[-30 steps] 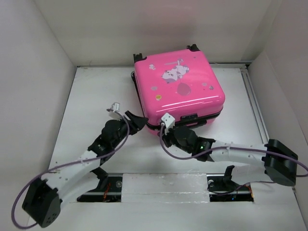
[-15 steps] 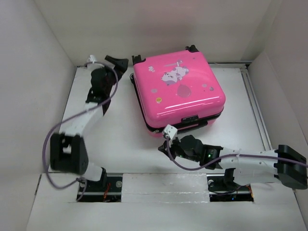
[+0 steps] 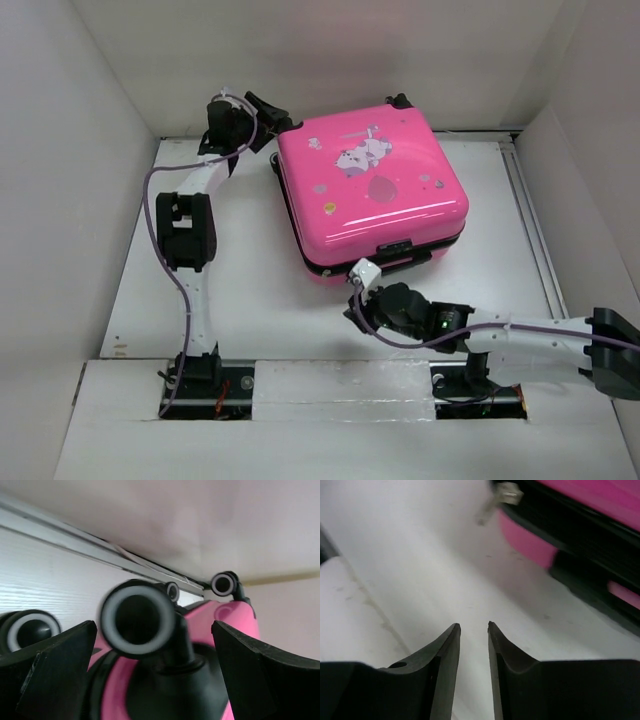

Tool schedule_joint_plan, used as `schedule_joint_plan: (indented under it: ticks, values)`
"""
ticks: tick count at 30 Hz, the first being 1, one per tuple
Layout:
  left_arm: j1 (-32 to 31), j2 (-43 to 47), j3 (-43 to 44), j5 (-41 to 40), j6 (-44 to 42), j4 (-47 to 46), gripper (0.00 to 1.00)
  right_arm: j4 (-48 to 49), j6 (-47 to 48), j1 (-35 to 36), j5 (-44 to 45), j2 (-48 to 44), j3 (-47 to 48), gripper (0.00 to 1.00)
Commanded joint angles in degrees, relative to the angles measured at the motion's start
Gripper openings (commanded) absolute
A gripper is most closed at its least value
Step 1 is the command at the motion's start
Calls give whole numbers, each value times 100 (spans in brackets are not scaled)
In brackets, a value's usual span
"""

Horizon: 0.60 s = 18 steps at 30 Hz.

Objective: Pack the luggage

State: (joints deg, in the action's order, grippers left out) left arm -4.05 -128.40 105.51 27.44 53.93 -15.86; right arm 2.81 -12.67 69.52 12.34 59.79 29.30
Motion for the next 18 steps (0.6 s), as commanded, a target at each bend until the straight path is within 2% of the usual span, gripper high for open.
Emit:
schedule_joint_plan:
  ticks: [1,2,7,9,12,15,18]
  values:
    - [-69,-19,488,560,21,-119,100,-737,-236,-437,910,-125,268,35]
    - [-69,-97,488,561,90,-232,100,-807,-236,-622,963,-178,330,39]
    - [-122,-430,759,902,197,-471,100,-808,36,-2017,631,-345,331,39]
    - [-175,-493,760,965,337,-471,100,-808,89,-2336,498,-484,270,39]
    - [-175,-493,444,912,477,-751,100,-695,141,-2960,226,-574,68,41]
    - [-175,-493,154,859,784,-1286,78,-317,194,-3636,-213,-653,-117,42]
    - [-175,-554,-57,1017,1338,-2104,43,105,388,-4181,-863,-162,-40,40]
